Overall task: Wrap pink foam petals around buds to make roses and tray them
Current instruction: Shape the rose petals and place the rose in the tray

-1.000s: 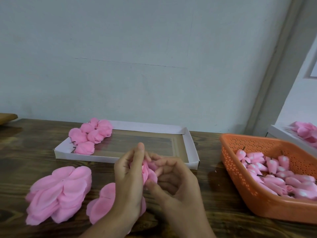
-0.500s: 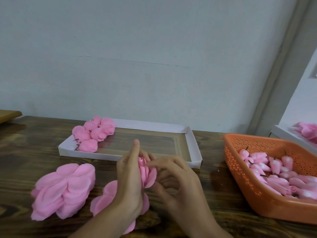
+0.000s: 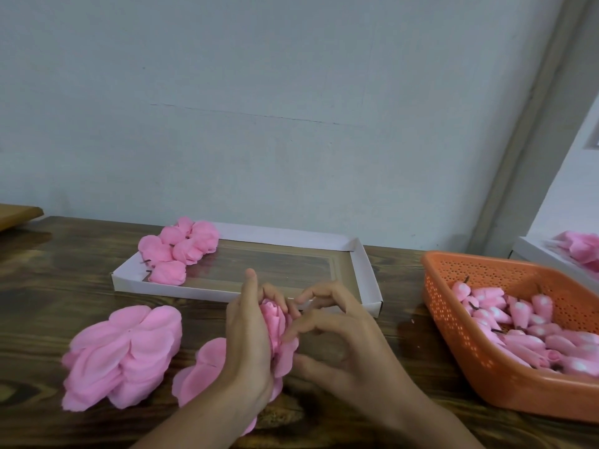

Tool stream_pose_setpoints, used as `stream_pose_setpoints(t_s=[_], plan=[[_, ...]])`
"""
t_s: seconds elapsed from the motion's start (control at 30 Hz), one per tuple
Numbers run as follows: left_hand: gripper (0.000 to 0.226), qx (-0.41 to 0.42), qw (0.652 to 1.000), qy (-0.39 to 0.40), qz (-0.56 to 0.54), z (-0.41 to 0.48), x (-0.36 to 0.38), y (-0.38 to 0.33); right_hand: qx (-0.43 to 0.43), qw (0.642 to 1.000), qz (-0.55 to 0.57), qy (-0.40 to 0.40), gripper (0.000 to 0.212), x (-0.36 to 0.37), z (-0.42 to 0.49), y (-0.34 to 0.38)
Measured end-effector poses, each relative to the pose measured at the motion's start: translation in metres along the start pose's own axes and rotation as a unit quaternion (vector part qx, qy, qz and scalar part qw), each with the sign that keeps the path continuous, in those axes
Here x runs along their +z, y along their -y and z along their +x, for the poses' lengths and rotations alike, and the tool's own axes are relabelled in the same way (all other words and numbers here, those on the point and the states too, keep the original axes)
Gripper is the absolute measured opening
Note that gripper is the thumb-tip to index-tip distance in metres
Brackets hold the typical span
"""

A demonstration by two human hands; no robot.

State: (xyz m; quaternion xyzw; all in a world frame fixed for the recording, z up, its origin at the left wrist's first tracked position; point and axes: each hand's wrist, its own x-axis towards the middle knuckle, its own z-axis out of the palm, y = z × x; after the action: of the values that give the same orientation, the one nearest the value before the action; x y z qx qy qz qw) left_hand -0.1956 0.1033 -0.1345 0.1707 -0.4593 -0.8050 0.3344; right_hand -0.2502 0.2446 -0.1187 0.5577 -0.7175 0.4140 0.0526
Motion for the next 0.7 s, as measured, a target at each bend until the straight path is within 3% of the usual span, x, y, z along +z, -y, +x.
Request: stream_pose_setpoints(t_s=[0.53, 0.7], plan=[[0.071, 0.025, 0.996, 0.086, 0.018, -0.005, -0.001, 0.007, 0.017, 0.998, -0.011, -0.063, 0.018, 0.006, -0.001, 0.002], [0.056, 0.036, 0.993, 0.111, 0.016, -0.011, 0.001, 0.005, 0.011, 0.985, -0.036, -0.170, 0.042, 0.011, -0.001, 0.004]])
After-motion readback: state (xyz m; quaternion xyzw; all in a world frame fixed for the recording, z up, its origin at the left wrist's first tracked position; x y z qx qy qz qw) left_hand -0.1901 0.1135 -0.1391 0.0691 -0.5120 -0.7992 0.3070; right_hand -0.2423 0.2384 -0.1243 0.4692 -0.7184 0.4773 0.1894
